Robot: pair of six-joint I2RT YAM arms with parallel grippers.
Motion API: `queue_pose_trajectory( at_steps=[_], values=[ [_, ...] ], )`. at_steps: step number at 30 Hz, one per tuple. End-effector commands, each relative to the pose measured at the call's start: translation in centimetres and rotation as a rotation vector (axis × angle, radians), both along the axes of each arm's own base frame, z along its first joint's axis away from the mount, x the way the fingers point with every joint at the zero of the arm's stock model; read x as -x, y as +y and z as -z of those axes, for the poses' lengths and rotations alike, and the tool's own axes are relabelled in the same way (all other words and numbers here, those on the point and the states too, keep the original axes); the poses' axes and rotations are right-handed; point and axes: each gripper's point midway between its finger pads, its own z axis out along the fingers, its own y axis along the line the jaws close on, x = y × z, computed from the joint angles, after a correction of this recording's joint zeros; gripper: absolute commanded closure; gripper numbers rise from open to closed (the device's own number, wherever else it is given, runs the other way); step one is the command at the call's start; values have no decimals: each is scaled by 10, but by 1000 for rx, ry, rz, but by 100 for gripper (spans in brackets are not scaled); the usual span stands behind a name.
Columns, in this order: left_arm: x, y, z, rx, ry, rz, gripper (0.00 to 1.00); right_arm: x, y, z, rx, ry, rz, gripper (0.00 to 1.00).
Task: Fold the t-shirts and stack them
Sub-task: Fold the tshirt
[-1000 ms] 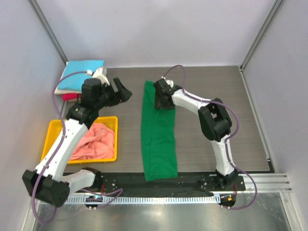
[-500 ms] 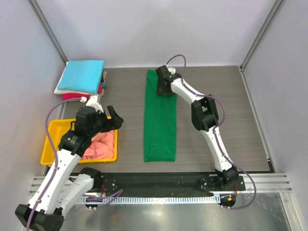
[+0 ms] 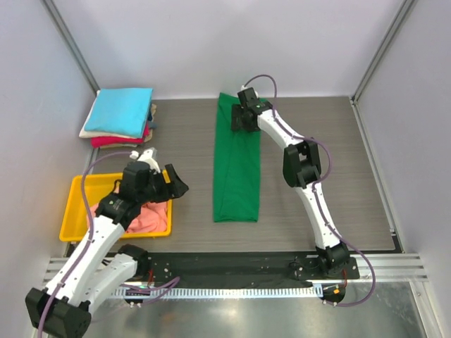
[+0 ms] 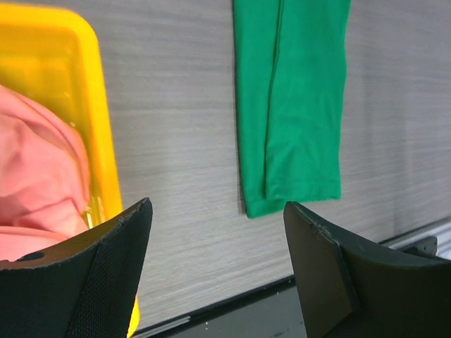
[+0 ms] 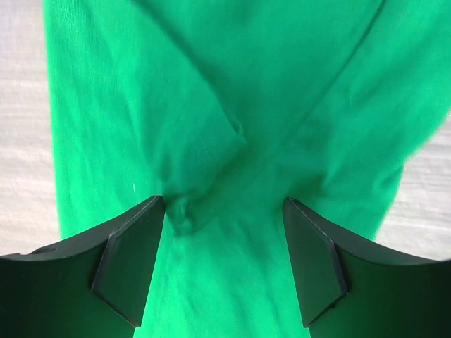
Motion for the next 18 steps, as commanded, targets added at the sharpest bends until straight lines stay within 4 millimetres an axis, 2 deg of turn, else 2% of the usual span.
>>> queue_pose_trajectory(
  at_steps=[1,2,4,5,7,8,9,10,11,12,13,14,15,16,17,18],
  values=[
    [0,-24,9,71,24,50,24,4,2,-109,-5,-178,-83,25],
    [0,-28,14,81,48,47,24,11,-5,-111,13,-170,-81,25],
    [1,-39,25,77,61,70,25,22,-17,-135,24,-193,-57,25],
    [4,-46,34,71,82,78,25,41,-27,-150,18,-189,-39,25],
    [4,-55,46,73,94,91,25,61,-36,-152,2,-175,-15,25],
    [5,-59,51,72,102,99,26,92,-46,-147,-8,-137,-14,25],
    [8,-66,62,65,137,114,26,108,-47,-139,-40,-107,-1,25],
    [6,-70,65,66,130,116,27,121,-46,-139,-77,-104,1,26],
    [8,-72,74,56,149,123,27,156,-53,-95,-77,10,-11,26],
    [11,-76,80,47,161,137,27,174,-54,-107,-128,0,4,26],
    [11,-80,88,39,177,144,28,186,-56,-97,-139,9,12,27],
    [13,-80,95,30,188,144,28,227,-55,-59,-145,122,-25,27],
    [16,-82,99,24,196,155,28,243,-52,-63,-171,118,-36,28],
    [15,-85,105,25,205,157,29,257,-49,-56,-192,136,-32,28],
    [17,-87,108,27,214,161,30,289,-43,-34,-175,194,-66,29],
    [21,-89,113,22,224,174,30,301,-39,-34,-182,193,-78,29]
  ],
)
